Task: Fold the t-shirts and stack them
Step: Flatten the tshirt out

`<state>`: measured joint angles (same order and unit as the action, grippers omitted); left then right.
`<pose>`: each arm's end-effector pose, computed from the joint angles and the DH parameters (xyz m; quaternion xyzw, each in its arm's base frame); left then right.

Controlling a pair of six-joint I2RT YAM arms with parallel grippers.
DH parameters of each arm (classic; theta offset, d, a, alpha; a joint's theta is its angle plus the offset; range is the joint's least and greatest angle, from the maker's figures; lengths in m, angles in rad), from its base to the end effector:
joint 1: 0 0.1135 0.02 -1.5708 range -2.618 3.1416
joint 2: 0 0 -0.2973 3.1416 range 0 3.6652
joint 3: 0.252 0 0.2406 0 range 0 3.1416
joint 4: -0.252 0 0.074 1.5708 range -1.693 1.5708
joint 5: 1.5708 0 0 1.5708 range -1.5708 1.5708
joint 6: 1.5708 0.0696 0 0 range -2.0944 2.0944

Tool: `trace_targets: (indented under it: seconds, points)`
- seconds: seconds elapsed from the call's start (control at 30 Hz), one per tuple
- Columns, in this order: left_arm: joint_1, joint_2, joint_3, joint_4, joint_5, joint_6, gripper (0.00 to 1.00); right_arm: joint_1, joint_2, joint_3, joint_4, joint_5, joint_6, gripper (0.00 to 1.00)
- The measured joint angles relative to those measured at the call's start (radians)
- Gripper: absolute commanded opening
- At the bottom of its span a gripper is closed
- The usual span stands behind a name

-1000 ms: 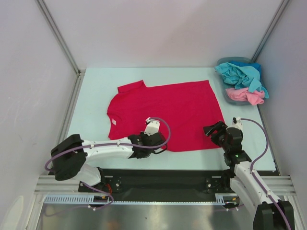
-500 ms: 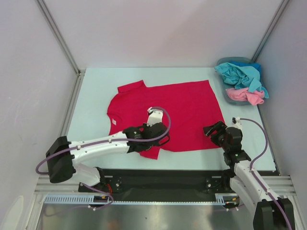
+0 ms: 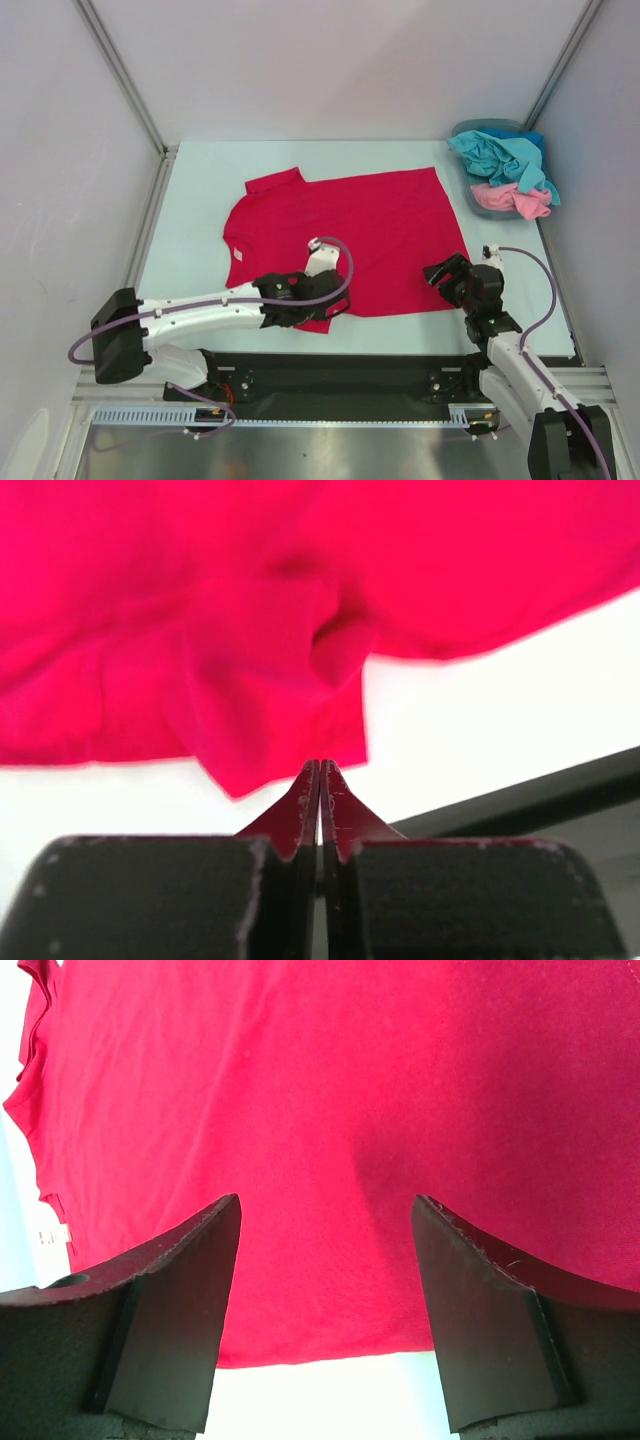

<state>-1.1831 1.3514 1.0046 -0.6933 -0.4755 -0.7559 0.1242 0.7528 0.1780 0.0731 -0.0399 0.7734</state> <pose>0.1291 -0.2320 0.2637 0.1385 0.9296 -0.0816 0.3316 0.1555 0.0222 0.1714 0.2648 0.8186 0.2365 0.4515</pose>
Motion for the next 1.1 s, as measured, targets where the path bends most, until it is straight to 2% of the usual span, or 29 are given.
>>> trace_targets:
  seconds: [0.1,0.2,0.37,0.57,0.87,1.1]
  points:
    - [-0.046,0.001,-0.082,0.001,-0.006,-0.036,0.17,0.000,0.006,0.000,0.001,0.000,0.000,0.74]
    - [-0.095,0.016,-0.127,0.004,-0.018,-0.072,0.25,-0.001,0.015,0.000,0.003,0.000,0.000,0.74]
    - [-0.141,0.092,-0.130,0.043,-0.044,-0.103,0.37,-0.001,0.017,0.005,0.003,0.000,0.000,0.74]
    - [-0.146,0.126,-0.130,0.093,-0.053,-0.101,0.50,-0.001,0.016,0.015,0.003,0.000,0.000,0.74]
    - [-0.148,0.169,-0.129,0.159,-0.024,0.002,0.52,-0.001,0.013,0.015,0.000,0.000,0.000,0.74]
    - [-0.151,0.251,-0.119,0.143,0.019,0.068,0.51,-0.001,0.006,0.015,-0.002,0.000,0.000,0.74]
